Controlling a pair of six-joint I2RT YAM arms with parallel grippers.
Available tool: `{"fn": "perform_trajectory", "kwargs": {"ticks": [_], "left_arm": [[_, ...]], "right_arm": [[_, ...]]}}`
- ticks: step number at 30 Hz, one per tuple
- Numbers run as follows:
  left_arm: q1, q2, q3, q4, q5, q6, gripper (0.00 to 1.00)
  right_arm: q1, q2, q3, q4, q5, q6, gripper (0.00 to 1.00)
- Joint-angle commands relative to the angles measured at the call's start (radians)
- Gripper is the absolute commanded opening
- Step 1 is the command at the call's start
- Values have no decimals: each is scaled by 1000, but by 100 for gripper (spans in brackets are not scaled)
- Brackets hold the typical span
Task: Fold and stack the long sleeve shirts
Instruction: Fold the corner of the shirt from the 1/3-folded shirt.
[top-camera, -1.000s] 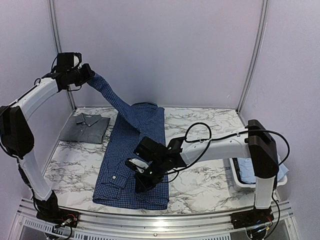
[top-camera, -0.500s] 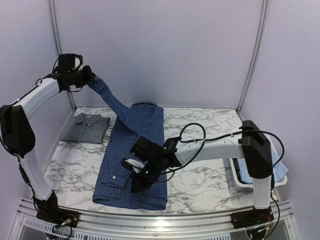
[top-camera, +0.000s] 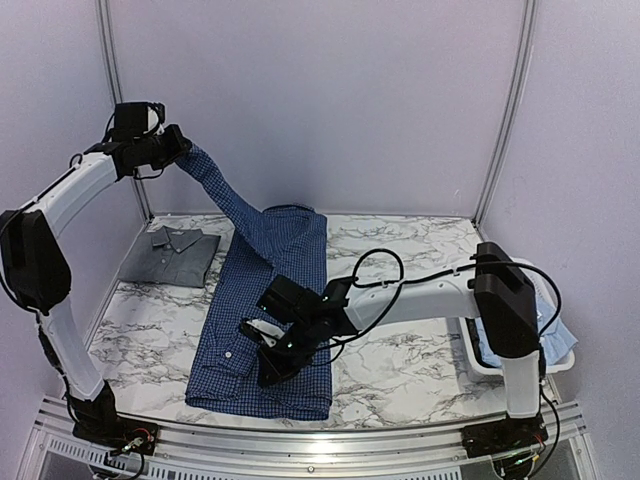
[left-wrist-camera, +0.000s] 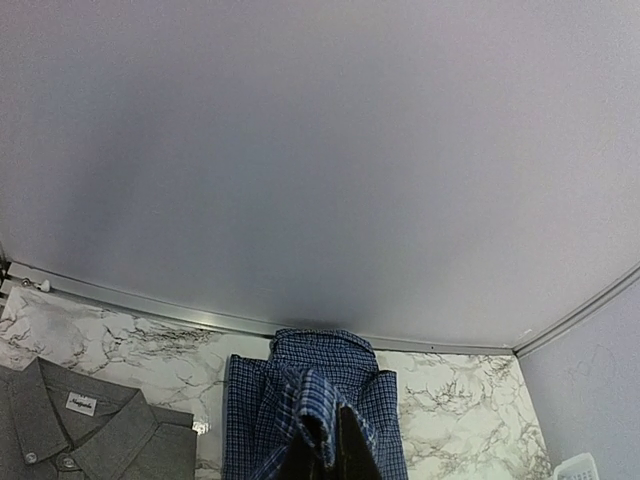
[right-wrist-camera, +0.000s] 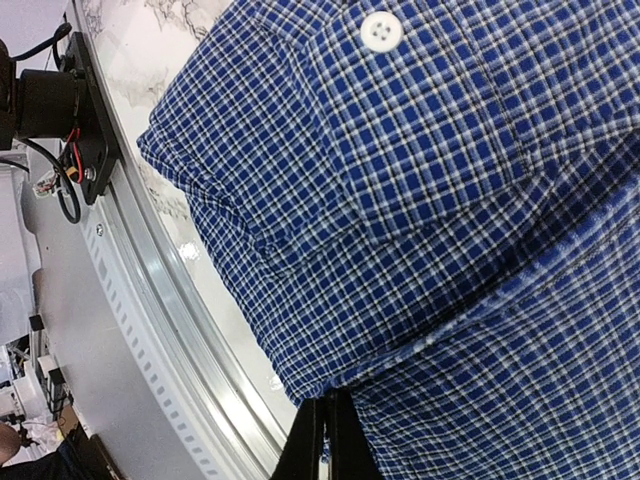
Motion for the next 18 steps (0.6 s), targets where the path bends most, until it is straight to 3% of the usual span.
{"fn": "perform_trajectory", "kwargs": {"ticks": [1, 18], "left_arm": [[6, 8, -10, 1, 22, -2, 4], [0, 10, -28, 9, 58, -16, 4]], "right_arm": [[-16, 24, 16, 57, -32, 15, 0], [-40, 58, 51, 121, -65, 45, 0]]}}
